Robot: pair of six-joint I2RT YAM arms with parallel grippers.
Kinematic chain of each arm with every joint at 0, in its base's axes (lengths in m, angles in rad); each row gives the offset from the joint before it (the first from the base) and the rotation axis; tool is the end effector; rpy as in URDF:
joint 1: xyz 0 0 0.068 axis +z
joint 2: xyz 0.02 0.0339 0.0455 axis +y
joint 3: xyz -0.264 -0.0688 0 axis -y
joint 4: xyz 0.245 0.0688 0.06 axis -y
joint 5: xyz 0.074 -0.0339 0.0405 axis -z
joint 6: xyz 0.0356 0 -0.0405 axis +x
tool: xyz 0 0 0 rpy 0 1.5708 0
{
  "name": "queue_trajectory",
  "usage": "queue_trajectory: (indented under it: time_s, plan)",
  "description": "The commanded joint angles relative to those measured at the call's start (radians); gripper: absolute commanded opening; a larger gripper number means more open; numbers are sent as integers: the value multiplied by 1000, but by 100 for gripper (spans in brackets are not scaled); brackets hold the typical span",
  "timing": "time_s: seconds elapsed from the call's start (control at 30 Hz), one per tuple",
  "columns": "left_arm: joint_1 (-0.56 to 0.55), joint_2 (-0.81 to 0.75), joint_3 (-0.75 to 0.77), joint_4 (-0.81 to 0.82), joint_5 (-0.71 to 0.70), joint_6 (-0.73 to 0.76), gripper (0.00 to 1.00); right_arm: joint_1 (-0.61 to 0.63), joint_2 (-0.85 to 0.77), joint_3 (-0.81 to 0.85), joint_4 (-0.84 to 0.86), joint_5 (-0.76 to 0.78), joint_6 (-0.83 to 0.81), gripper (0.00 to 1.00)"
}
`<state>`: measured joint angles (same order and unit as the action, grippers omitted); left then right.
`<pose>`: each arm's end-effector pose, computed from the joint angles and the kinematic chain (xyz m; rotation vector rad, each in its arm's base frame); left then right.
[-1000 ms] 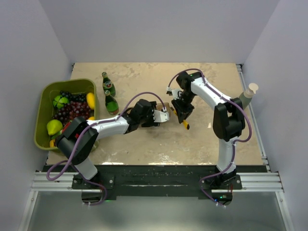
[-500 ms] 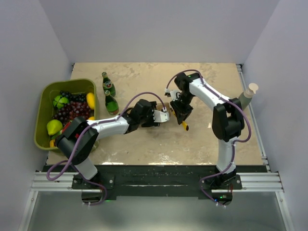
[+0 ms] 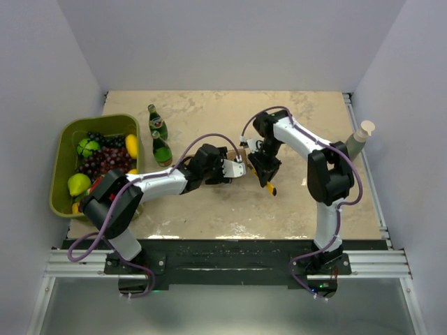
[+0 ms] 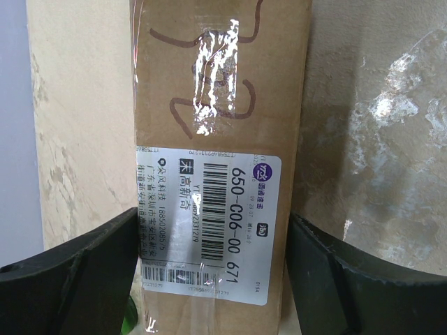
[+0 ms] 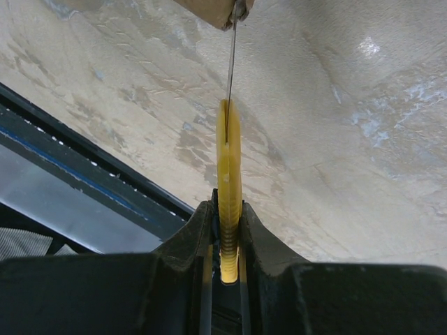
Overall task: Unpack the express box
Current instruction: Cut the express box at the center of the board.
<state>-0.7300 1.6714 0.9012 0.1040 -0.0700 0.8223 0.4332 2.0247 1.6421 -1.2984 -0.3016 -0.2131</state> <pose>0.2627 -0.2317 0.1810 1.5405 1.6236 0.1284 0.3346 0.1664 0.2076 0.9193 -2.8234 -0.4305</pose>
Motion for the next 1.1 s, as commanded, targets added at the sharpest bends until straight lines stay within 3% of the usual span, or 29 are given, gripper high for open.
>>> queue_trajectory:
  time_s: [0.0, 0.17, 0.3, 0.43, 0.53, 0.57, 0.6, 0.63, 0.77, 0.93, 0.97, 1.07]
  plan:
    - [-8, 31, -4, -24, 18, -29, 0, 18, 26, -8, -55, -24, -29, 0]
    - [-3, 33, 8, -62, 30, -60, 0, 13, -27, 12, -50, 27, -29, 0]
    - [7, 50, 54, -162, 117, -130, 0, -110, -162, 125, -9, 46, -22, 0]
    - [65, 161, 359, -393, 286, -470, 0, -182, -207, 286, 30, 32, -5, 0]
    - [128, 269, 528, -501, 545, -750, 0, -186, -233, 302, 56, 67, -8, 0]
    - [136, 278, 538, -453, 710, -791, 10, -188, -239, 305, 59, 85, -12, 0]
    - [136, 280, 550, -423, 745, -871, 60, -186, -248, 300, 63, 99, -23, 0]
    - [129, 277, 559, -405, 742, -906, 99, -189, -259, 285, 67, 116, -28, 0]
    - [136, 225, 573, -388, 760, -928, 100, -195, -335, 230, 68, 168, -40, 0]
    - [263, 110, 551, -455, 738, -798, 100, -195, -412, -88, 76, 144, -11, 0]
    - [279, 65, 536, -486, 634, -773, 96, -195, -422, -126, 100, 139, -3, 0]
    - [337, -7, 423, -483, 508, -758, 79, -195, -406, -203, 126, 116, 11, 0]
